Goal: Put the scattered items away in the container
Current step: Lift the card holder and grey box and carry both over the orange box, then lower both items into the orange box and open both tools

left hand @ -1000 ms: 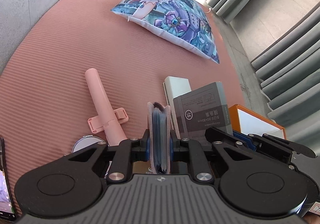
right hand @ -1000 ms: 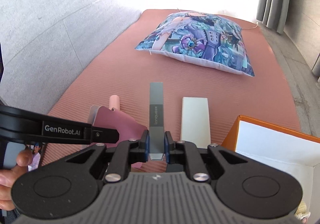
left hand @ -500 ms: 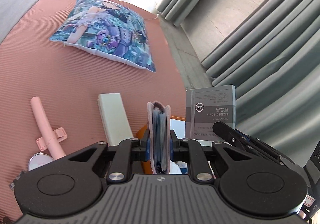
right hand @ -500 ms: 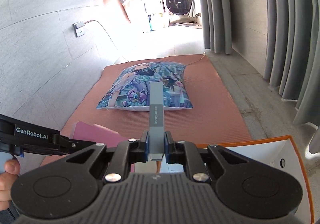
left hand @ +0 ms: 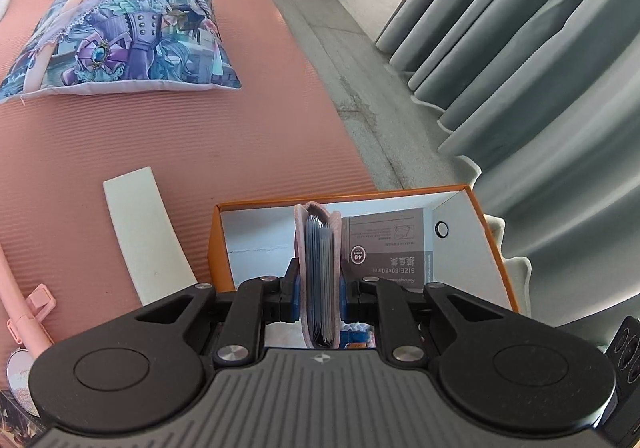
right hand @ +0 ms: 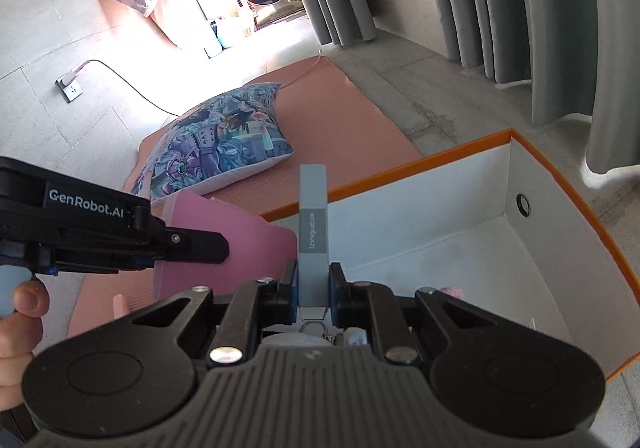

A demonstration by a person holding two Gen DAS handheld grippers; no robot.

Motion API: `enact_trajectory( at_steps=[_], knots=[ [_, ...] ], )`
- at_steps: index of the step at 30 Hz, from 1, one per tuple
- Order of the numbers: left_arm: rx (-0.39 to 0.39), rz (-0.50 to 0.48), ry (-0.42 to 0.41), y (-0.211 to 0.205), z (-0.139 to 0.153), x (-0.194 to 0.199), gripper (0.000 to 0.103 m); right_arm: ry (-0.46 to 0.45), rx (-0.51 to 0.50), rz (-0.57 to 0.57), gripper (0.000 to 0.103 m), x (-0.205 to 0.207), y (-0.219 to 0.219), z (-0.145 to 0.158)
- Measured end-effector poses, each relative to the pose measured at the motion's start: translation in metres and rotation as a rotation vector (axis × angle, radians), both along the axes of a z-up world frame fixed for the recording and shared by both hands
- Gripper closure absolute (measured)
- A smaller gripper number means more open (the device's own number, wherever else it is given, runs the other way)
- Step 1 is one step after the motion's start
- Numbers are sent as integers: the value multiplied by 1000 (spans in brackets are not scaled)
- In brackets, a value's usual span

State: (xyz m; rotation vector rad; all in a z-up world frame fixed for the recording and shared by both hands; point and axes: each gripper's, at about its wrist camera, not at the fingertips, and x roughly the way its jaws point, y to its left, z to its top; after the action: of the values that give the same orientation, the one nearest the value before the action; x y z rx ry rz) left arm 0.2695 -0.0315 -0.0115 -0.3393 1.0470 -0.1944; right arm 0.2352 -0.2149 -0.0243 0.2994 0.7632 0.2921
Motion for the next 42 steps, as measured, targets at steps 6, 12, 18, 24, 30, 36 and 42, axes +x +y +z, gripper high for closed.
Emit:
enact_trajectory(
  at_steps=[6,12,18,24,30,36,42],
  knots=[
    [171,-28,35,-25,-14,13,84,59,42,-7,87,16,-3,-17],
    [264,1,66,-39,-20,19,84,136,82,22,87,33,3,-38],
    [304,58,116,-40,-31,28,84,185,100,51,87,44,9,-52],
    [351,98,153,-40,-43,30,83,199,147,92,87,49,11,-56],
    [334,88,179,-40,-45,34,76,211,133,115,87,55,14,-49],
    [297,76,162,-36,-34,34,74,209,119,131,87,56,19,-43],
    [216,63,100,-26,-11,24,74,178,40,167,86,51,34,-37]
  ],
)
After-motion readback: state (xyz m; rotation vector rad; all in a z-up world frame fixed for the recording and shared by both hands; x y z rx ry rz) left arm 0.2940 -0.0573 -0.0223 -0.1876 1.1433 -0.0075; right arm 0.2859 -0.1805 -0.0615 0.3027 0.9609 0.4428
